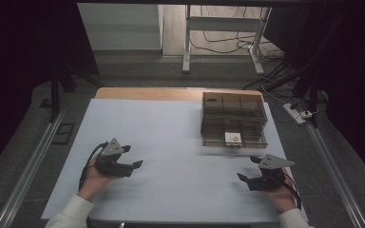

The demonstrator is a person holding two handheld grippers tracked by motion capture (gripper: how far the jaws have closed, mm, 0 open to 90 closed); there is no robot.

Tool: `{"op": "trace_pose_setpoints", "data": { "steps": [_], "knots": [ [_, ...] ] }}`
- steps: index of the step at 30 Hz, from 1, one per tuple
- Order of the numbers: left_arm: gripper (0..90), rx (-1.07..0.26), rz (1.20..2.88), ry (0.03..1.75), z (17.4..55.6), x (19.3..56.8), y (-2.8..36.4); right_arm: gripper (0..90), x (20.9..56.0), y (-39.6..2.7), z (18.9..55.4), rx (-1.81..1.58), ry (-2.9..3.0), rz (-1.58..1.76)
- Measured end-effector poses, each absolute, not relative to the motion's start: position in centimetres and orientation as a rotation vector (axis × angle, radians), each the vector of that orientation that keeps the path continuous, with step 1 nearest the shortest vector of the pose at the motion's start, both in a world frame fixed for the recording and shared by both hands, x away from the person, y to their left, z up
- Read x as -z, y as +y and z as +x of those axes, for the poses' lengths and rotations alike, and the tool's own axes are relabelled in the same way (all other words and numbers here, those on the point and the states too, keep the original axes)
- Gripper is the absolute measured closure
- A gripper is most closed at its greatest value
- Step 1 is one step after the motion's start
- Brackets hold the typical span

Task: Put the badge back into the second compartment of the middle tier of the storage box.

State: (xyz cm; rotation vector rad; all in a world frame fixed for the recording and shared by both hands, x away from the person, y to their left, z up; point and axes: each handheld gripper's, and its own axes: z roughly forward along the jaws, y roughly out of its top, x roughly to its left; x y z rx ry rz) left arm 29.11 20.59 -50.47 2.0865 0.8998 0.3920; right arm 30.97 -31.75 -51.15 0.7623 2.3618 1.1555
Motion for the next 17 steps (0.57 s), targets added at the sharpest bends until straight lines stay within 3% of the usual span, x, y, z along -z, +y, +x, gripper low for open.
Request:
{"op": "trace_pose_setpoints", "data": {
  "steps": [17],
  "knots": [
    [21.8,-0.392,2.1,0.939,28.5,51.4,21.7,16.5,50.9,-31.9,30.7,-1.168,2.35,0.757]
  ]
}}
